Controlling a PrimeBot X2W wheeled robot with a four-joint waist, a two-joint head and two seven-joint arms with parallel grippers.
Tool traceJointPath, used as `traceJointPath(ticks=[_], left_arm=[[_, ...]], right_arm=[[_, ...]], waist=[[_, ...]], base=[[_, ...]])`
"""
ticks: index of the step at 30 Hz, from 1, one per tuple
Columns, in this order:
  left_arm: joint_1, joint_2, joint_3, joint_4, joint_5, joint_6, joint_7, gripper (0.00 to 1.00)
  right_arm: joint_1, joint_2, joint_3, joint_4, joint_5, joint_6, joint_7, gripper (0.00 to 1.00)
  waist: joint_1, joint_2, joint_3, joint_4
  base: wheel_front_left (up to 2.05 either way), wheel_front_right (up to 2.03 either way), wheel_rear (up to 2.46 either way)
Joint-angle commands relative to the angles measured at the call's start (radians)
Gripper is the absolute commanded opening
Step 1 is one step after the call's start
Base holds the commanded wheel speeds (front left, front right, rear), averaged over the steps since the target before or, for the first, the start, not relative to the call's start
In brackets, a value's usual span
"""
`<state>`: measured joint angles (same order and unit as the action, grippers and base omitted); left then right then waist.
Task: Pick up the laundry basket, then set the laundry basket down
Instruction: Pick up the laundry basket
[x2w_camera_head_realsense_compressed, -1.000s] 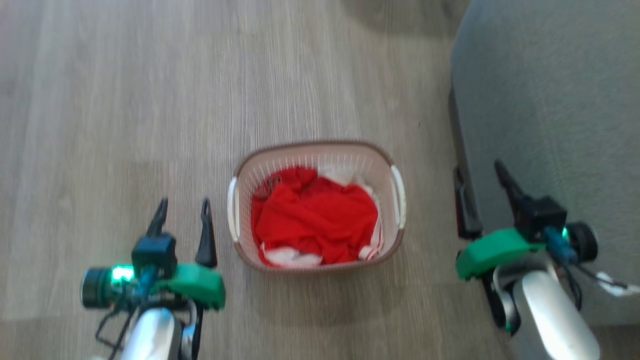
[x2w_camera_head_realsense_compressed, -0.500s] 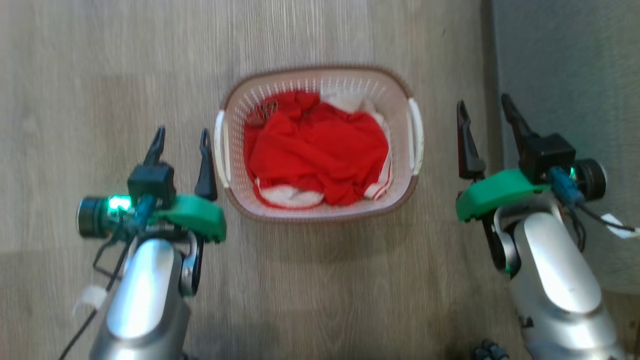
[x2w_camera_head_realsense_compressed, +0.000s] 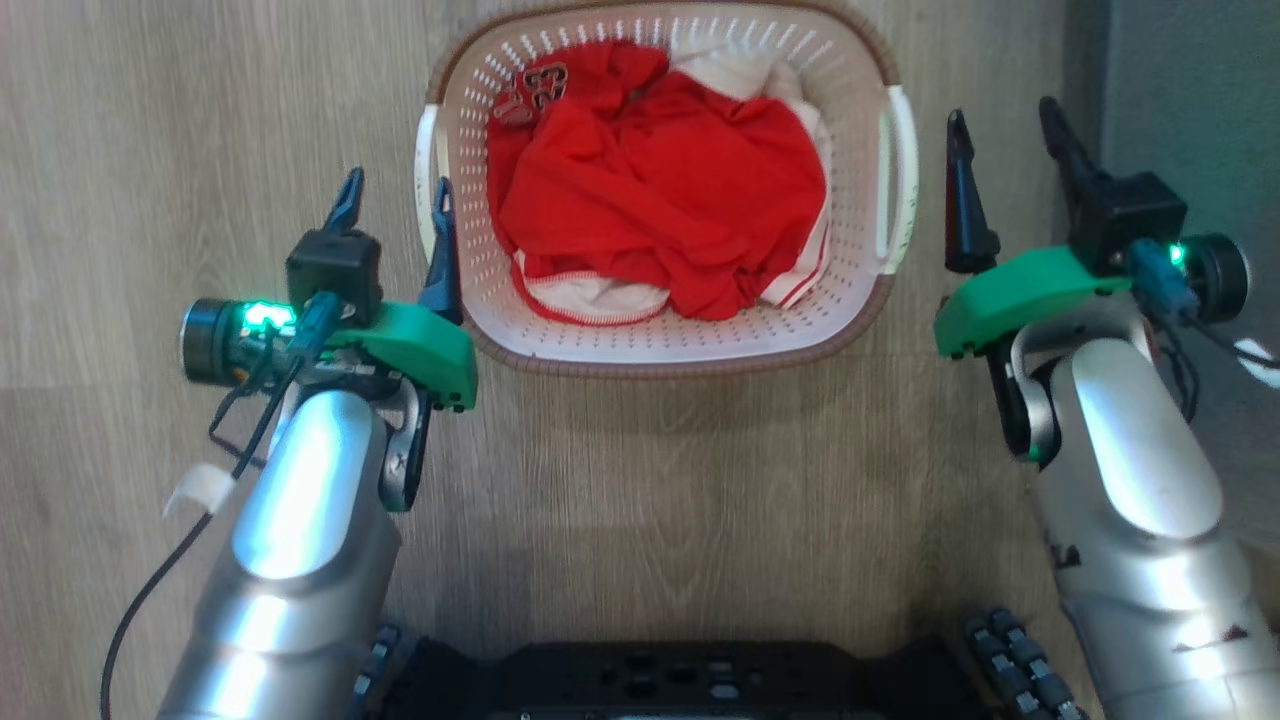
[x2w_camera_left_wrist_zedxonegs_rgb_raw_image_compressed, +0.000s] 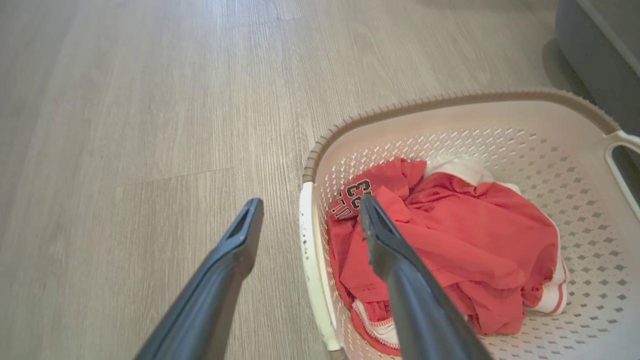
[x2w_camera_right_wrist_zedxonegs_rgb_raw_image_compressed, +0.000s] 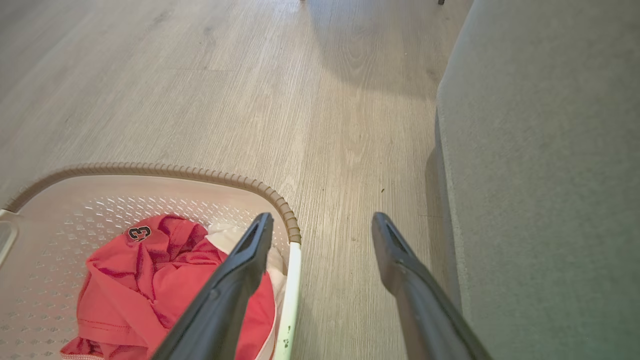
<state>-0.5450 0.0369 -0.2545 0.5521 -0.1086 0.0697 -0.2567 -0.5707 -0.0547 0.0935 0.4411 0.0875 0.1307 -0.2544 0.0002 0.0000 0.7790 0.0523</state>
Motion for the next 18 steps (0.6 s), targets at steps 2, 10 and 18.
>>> traceJointPath(ticks=[2, 10, 18], left_arm=[[-0.019, 0.014, 0.000, 0.029, -0.013, -0.011, -0.005, 1.00], [-0.087, 0.013, -0.042, 0.139, -0.050, -0.026, -0.005, 1.00], [-0.164, 0.013, -0.085, 0.284, -0.105, -0.040, -0.005, 1.00]], right_arm=[[-0.008, 0.005, 0.013, 0.007, -0.002, 0.000, -0.007, 1.00], [-0.056, 0.005, 0.009, 0.087, 0.009, 0.000, -0.007, 1.00], [-0.096, 0.005, 0.039, 0.186, 0.033, 0.000, -0.007, 1.00]], waist=[[-0.0002, 0.0000, 0.047, 0.013], [-0.0002, 0.0000, 0.086, 0.024], [-0.0002, 0.0000, 0.114, 0.036]], base=[[0.00, 0.00, 0.00], [0.00, 0.00, 0.00], [0.00, 0.00, 0.00]])
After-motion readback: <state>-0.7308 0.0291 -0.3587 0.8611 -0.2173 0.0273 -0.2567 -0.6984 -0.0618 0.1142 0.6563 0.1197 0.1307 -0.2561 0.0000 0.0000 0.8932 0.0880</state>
